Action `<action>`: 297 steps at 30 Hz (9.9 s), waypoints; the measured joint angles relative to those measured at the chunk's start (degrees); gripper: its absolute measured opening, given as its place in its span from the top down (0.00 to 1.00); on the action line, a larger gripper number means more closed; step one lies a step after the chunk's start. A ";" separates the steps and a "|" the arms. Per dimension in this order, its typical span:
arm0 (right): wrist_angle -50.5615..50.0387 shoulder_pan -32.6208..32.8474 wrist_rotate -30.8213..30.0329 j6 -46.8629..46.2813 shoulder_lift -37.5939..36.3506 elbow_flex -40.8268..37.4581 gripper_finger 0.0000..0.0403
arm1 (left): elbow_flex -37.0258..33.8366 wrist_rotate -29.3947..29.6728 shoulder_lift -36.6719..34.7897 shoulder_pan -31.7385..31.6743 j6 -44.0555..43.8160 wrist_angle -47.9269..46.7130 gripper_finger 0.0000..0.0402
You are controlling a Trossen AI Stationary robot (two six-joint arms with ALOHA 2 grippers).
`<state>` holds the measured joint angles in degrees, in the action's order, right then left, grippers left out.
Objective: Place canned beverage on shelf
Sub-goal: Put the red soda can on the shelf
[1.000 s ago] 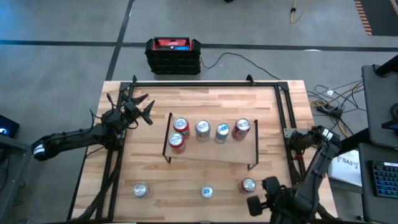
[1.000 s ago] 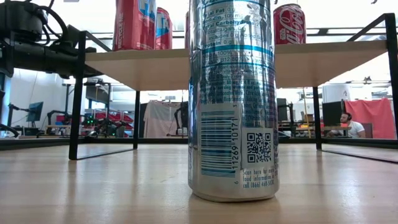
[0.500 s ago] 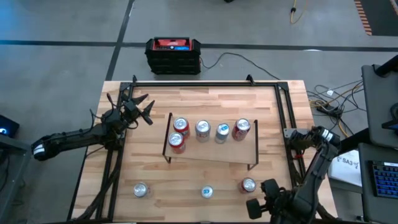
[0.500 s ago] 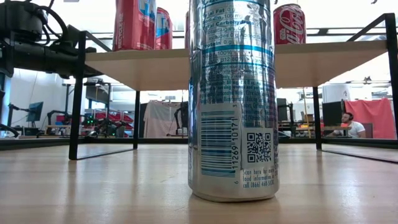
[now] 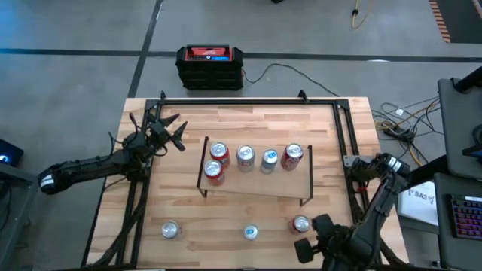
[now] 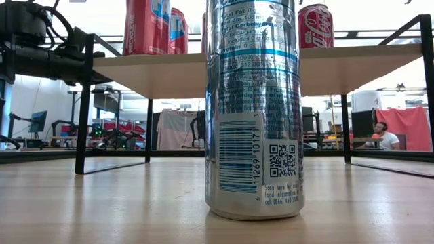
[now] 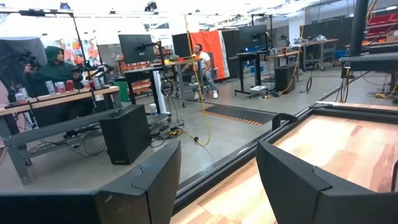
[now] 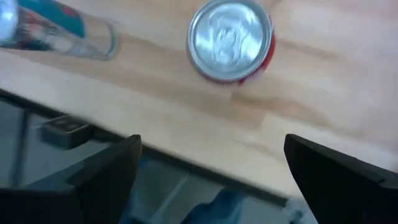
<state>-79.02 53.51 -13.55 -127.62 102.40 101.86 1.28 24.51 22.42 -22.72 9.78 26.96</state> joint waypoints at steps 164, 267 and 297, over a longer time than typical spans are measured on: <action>10.99 -15.06 12.01 14.30 3.58 -8.91 0.24 | -0.02 0.00 0.02 0.02 0.00 0.00 0.51; 9.02 -17.09 15.93 1.65 6.73 -4.80 0.30 | -0.01 0.00 0.01 0.00 0.00 0.00 0.51; 6.06 -20.30 16.02 3.84 5.94 -4.39 0.29 | -0.01 0.01 0.00 0.00 0.00 0.00 0.51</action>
<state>-72.95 33.21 2.47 -123.78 108.33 97.46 1.27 24.52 22.41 -22.72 9.78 26.96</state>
